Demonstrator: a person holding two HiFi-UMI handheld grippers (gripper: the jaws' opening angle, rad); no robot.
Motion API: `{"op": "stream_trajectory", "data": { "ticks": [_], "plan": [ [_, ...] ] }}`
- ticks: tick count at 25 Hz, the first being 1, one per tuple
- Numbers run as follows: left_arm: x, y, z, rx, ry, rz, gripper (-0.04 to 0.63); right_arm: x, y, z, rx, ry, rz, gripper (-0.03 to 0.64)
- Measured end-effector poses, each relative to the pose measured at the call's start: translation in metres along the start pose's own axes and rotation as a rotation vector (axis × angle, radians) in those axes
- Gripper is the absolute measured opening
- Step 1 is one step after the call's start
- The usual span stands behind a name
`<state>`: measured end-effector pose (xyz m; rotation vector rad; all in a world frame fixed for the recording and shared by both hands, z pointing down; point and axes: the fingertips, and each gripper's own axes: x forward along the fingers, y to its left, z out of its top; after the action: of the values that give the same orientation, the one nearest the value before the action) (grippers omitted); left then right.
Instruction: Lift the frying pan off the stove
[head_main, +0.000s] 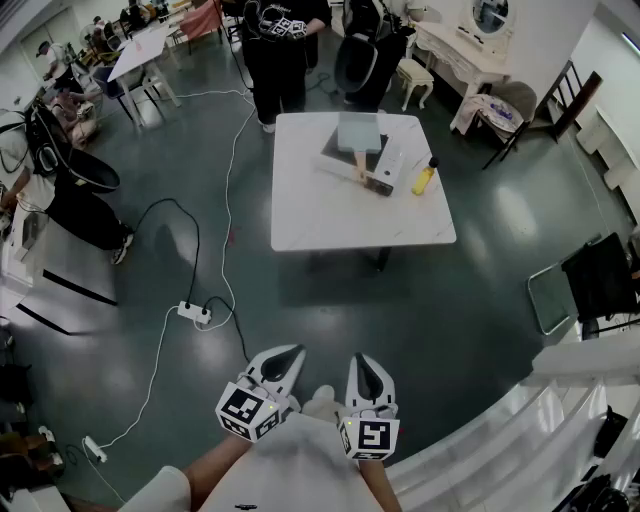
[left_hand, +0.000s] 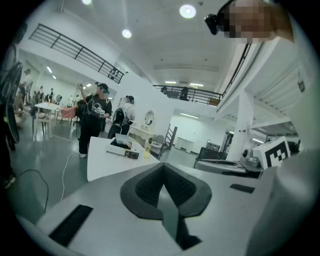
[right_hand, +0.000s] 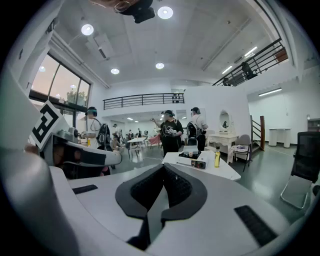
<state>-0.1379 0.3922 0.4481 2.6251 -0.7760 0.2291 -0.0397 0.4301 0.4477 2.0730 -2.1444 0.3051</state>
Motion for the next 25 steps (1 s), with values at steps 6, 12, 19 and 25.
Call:
{"op": "stream_trajectory", "data": {
  "ticks": [6,12,19,25],
  "plan": [
    [-0.014,0.007,0.016,0.03,-0.075,0.016,0.002,0.009,0.017,0.015,-0.051,-0.031,0.015,-0.001],
    [-0.03,0.023,0.017,-0.014,-0.075,-0.031,0.002,0.012,0.036,0.021,-0.059,-0.028,-0.031,-0.002],
    [-0.047,0.064,0.018,-0.038,-0.093,-0.032,0.002,0.026,0.056,0.018,-0.077,-0.024,-0.083,0.0],
    [-0.066,0.098,0.009,-0.048,-0.078,-0.04,0.002,0.044,0.082,0.015,-0.087,-0.025,-0.106,0.002]
  ]
}}
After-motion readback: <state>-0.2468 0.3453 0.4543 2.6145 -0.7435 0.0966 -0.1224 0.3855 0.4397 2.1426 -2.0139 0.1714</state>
